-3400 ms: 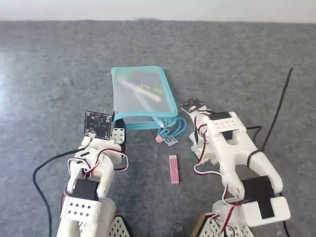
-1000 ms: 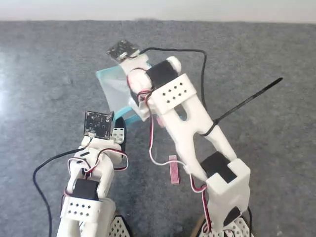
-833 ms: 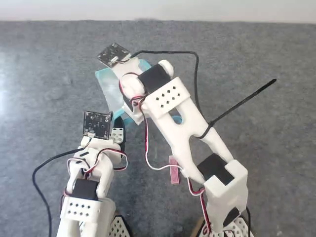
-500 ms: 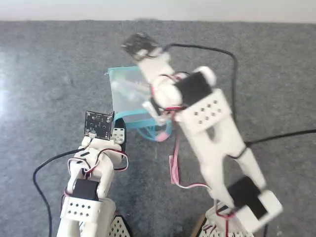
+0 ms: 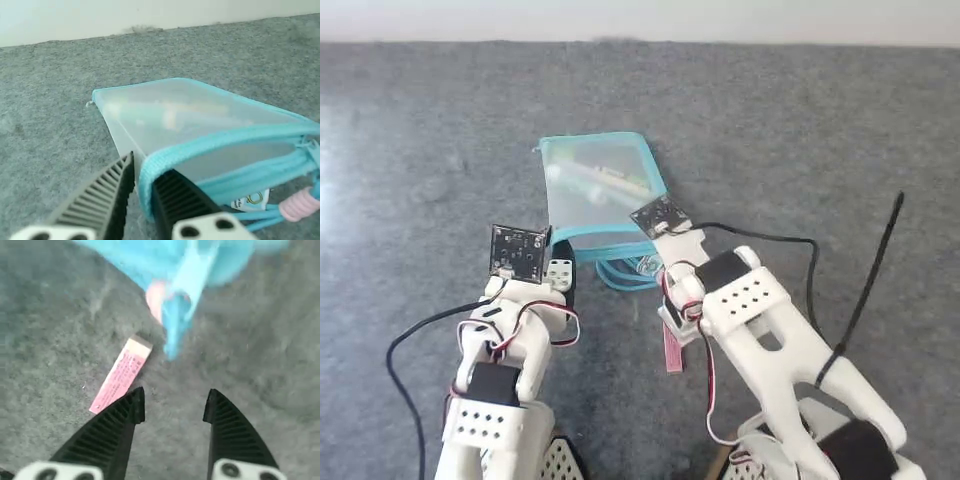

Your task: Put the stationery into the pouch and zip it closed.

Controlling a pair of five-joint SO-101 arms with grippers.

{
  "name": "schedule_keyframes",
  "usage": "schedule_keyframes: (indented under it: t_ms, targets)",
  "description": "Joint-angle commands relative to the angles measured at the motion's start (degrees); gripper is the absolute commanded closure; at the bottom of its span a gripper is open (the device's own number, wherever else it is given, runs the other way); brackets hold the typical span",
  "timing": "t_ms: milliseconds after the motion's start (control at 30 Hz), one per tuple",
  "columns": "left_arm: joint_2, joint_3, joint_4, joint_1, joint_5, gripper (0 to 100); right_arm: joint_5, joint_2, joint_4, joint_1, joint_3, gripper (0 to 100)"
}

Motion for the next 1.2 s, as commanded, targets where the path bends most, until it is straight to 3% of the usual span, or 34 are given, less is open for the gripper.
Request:
schedule_keyframes:
  t_ms: [0, 133, 367, 600, 833, 900, 1033, 1167]
  targets:
    - [-0.8, -1.5, -2.2, 0.1, 1.1, 99, -6.8, -3.3, 0.8, -0.6, 0.3, 77.9]
    - [-0.6, -1.5, -2.7, 0.0, 1.1, 99, -14.9, -2.5, 1.9, -6.5, 1.3, 68.2]
    - [-0.6, -1.6, -2.7, 0.0, 1.1, 99, -28.6, 2.7, -2.4, -16.9, 1.1, 70.3]
    - [-0.5, -1.5, -2.5, 0.0, 1.1, 99, -28.8, 7.7, -3.5, -17.1, 1.3, 71.3]
    - [-0.5, -1.5, -2.5, 0.0, 1.0, 99, -28.7, 15.8, -7.2, -14.8, 1.3, 82.3]
    - [-0.5, -1.5, -2.5, 0.0, 1.0, 99, -26.9, 17.2, -9.0, -13.0, 1.2, 87.9]
    - [-0.5, -1.5, -2.5, 0.0, 1.0, 99, -15.4, 17.8, -10.2, -8.4, 1.1, 99.8]
    - [-0.5, -1.5, -2.5, 0.0, 0.9, 99, 0.2, 17.6, -8.7, 3.6, 0.5, 99.1]
